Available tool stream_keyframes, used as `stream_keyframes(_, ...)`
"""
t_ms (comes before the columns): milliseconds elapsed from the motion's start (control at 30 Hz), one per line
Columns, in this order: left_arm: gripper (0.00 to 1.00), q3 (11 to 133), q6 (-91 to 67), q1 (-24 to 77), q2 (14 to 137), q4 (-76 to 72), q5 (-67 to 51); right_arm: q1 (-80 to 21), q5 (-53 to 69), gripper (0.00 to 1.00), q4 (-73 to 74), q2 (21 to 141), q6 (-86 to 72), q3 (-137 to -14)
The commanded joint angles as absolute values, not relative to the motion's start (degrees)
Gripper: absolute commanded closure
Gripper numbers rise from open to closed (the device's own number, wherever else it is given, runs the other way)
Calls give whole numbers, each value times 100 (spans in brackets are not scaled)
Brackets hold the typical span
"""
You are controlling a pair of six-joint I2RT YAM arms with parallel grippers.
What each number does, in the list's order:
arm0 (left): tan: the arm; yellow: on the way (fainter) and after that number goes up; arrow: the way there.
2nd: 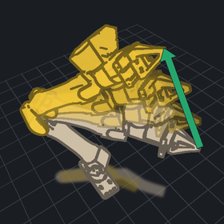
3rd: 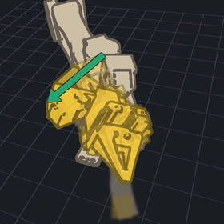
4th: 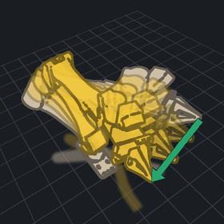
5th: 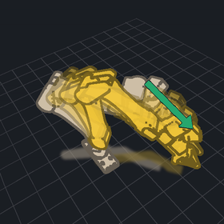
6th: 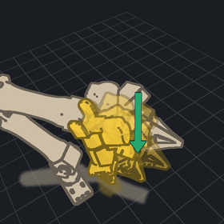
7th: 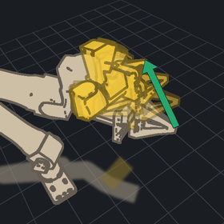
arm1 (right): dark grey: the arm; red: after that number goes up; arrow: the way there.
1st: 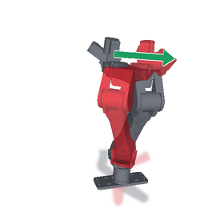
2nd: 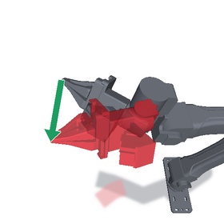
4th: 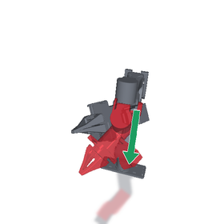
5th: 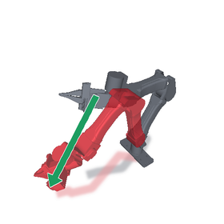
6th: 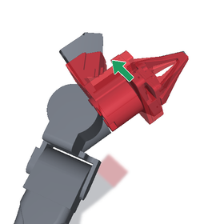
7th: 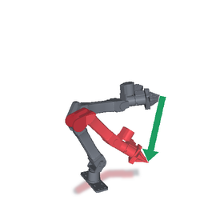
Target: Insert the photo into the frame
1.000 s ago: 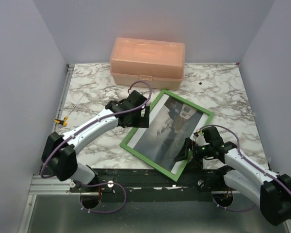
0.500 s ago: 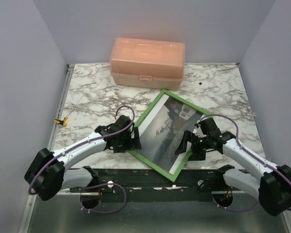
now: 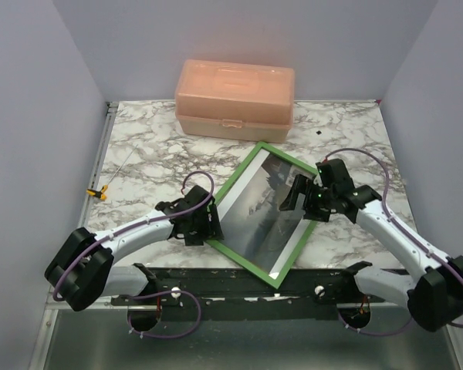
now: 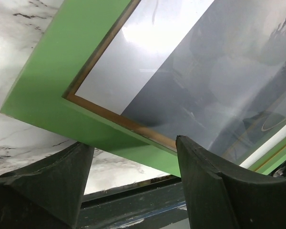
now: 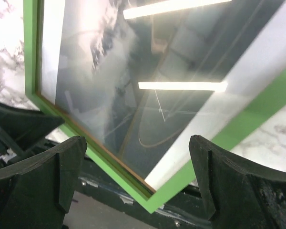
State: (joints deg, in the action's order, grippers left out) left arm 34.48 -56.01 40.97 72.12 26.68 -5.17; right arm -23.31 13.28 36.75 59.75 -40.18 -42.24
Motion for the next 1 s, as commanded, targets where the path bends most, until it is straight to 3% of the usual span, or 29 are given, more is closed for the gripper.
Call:
stream_keyframes(0, 34, 3238, -5716, 4147, 7599, 2232, -518, -2343, 725, 0, 3227, 6927, -3572, -5083)
stream_keyframes(433, 40, 3703, -5454, 4158, 8701, 2160, -264, -911, 407, 0, 2411, 9270, -2891, -6886)
stream_keyframes(967, 42, 4355, -4805, 3885, 9376, 2376, -105, 378, 345, 0, 1983, 10770, -2468, -7533)
